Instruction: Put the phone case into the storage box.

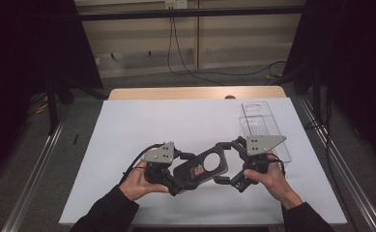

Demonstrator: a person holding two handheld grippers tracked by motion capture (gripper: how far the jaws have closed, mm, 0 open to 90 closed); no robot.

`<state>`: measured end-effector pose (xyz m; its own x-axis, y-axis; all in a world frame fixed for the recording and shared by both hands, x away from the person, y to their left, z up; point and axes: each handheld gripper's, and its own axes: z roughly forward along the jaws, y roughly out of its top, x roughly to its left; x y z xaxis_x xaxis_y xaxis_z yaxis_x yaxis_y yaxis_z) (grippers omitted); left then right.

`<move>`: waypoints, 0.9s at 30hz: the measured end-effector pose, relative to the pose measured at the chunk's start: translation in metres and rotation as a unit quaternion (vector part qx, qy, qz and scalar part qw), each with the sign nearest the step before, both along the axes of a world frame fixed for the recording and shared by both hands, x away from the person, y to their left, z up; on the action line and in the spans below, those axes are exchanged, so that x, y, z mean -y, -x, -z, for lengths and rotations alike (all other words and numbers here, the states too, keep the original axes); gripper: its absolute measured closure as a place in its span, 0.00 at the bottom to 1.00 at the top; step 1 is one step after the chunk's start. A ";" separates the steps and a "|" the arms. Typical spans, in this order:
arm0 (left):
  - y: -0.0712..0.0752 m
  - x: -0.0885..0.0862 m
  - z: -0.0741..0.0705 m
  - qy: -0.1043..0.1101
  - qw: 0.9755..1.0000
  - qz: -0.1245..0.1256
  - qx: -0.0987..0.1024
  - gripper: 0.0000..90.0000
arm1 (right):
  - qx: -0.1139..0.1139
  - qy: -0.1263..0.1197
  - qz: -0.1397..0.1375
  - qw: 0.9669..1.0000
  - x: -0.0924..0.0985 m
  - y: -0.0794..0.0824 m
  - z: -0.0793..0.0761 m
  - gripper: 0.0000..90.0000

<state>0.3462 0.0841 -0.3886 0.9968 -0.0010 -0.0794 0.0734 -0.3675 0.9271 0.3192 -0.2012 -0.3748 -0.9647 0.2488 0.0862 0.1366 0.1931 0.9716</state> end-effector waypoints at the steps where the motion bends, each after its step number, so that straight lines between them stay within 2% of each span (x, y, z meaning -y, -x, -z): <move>1: 0.000 0.000 0.000 0.000 1.000 0.002 0.000 0.14 | -0.001 -0.001 -0.005 1.000 0.000 0.000 0.000 0.00; 13: 0.002 0.002 0.002 -0.011 1.000 0.023 -0.009 0.14 | 0.008 0.013 -0.037 0.999 -0.005 0.001 0.003 0.02; 16: 0.002 0.002 0.002 -0.012 1.000 0.027 -0.007 0.14 | 0.006 0.016 -0.044 0.999 -0.004 0.000 0.004 0.06; 27: 0.002 0.004 0.005 -0.024 0.999 0.036 -0.007 0.14 | -0.001 0.031 -0.061 0.998 -0.002 -0.002 0.005 0.10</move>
<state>0.3439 0.0797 -0.3936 0.9931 -0.0683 -0.0952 0.0585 -0.4155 0.9077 0.3210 -0.1995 -0.3800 -0.9880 0.1350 0.0755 0.1097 0.2675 0.9573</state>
